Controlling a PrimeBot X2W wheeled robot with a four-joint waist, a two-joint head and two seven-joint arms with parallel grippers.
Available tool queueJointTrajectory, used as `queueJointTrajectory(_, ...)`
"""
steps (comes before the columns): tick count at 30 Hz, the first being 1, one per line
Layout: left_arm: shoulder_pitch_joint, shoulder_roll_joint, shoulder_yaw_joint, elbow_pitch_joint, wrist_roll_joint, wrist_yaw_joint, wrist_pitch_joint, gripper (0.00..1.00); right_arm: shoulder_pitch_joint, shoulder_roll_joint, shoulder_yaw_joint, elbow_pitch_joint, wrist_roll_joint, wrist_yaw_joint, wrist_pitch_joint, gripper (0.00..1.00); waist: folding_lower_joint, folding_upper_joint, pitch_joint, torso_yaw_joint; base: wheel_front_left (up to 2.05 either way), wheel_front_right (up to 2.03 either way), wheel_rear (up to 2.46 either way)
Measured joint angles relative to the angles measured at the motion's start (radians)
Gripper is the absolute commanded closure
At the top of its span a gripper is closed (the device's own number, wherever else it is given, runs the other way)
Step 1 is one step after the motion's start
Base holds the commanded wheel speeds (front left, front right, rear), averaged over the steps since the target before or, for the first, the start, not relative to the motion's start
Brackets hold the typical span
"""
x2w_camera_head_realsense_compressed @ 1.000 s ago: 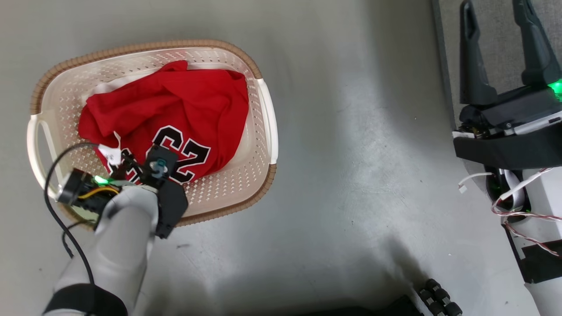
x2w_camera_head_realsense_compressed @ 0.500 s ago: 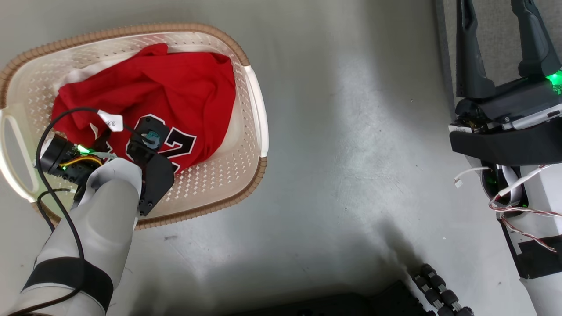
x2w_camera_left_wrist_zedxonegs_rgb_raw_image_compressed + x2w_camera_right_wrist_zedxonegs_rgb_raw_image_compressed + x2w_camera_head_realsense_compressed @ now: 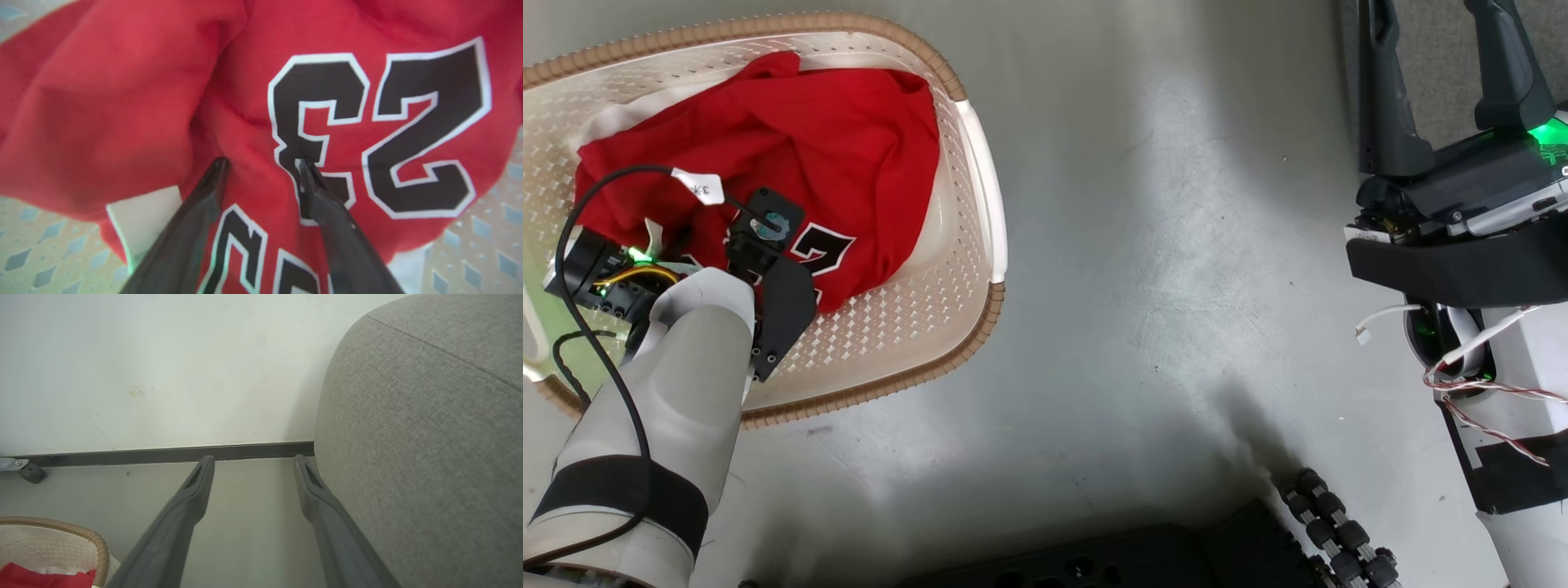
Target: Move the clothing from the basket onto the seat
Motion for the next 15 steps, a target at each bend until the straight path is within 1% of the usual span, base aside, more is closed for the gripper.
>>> queueJointTrajectory(1,0.0,-0.001,0.004,0.001,-0.003,-0.007,0.002,1.0,0.0,0.001,-0.001,0.001,0.0,0.001,-0.001,0.0,0.0,0.0,0.001,-0.001,0.0,0.0,0.0)
queueJointTrajectory(6,0.007,-0.007,0.018,0.002,-0.023,-0.008,-0.005,1.0,-0.003,0.008,-0.004,0.026,0.0,0.009,-0.001,0.0,0.0,0.0,-0.014,0.0,0.0,0.0,0.0)
queueJointTrajectory(12,0.036,-0.009,0.052,0.003,-0.067,-0.022,-0.06,1.0,-0.003,0.014,-0.018,0.056,0.0,0.017,0.0,0.0,-0.0001,0.0,-0.052,0.004,0.0,0.0,0.0)
queueJointTrajectory(15,0.053,-0.019,0.073,0.003,-0.093,-0.026,-0.099,1.0,-0.003,0.015,-0.029,0.071,0.0,0.018,0.0,0.0,0.0,0.0,-0.077,0.006,0.0,0.0,0.0)
